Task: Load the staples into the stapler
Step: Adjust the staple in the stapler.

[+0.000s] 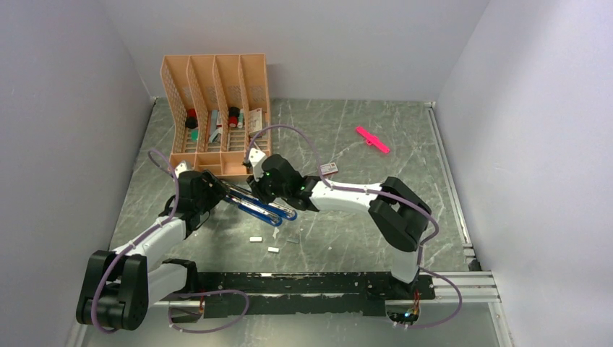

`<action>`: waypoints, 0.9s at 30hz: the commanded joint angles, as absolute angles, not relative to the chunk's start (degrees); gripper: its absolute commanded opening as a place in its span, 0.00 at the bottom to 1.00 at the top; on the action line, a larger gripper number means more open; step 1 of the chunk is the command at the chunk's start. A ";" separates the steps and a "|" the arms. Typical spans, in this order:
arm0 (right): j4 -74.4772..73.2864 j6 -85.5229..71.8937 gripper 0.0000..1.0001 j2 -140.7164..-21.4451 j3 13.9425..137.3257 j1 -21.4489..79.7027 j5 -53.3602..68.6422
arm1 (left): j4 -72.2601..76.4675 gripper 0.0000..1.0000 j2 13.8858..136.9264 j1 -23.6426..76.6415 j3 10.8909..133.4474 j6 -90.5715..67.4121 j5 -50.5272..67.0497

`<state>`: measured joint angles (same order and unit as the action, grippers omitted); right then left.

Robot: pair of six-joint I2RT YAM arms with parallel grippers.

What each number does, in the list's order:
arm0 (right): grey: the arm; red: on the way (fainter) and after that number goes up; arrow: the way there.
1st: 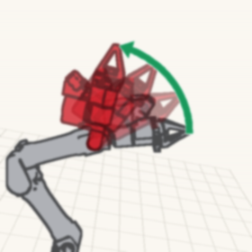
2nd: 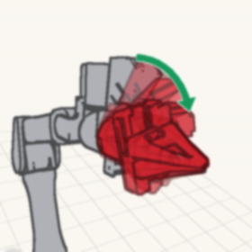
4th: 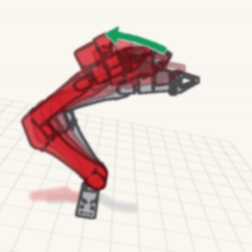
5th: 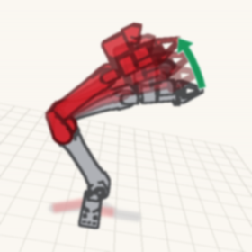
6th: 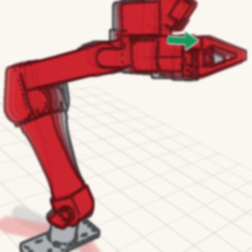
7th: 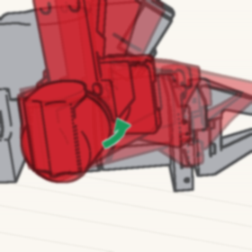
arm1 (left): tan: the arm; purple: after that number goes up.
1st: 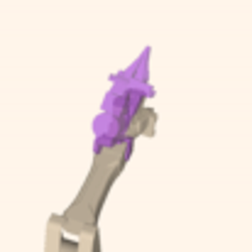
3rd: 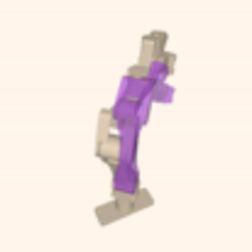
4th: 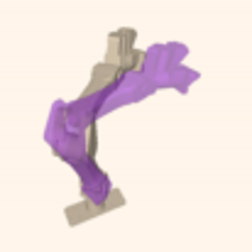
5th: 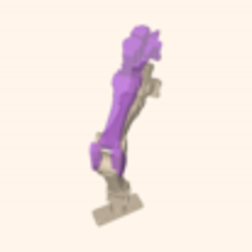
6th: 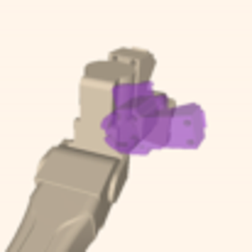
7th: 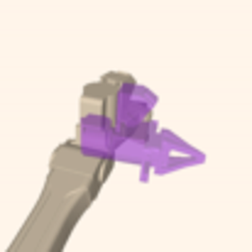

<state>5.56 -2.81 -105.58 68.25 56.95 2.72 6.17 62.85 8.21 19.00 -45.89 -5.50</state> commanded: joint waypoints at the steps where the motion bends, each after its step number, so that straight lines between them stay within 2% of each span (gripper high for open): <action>1: 6.79 -3.24 0.29 -108.32 69.37 56.66 1.76 | 7.59 0.77 62.31 8.61 19.55 -45.88 -4.48; 8: 6.71 -3.42 0.20 -110.72 70.78 56.61 2.72 | 8.09 0.78 62.49 8.61 19.51 -45.88 -4.04; 27: 5.23 -2.29 0.23 -111.91 70.79 56.78 7.82 | 8.70 0.78 62.31 8.61 19.32 -45.71 -3.87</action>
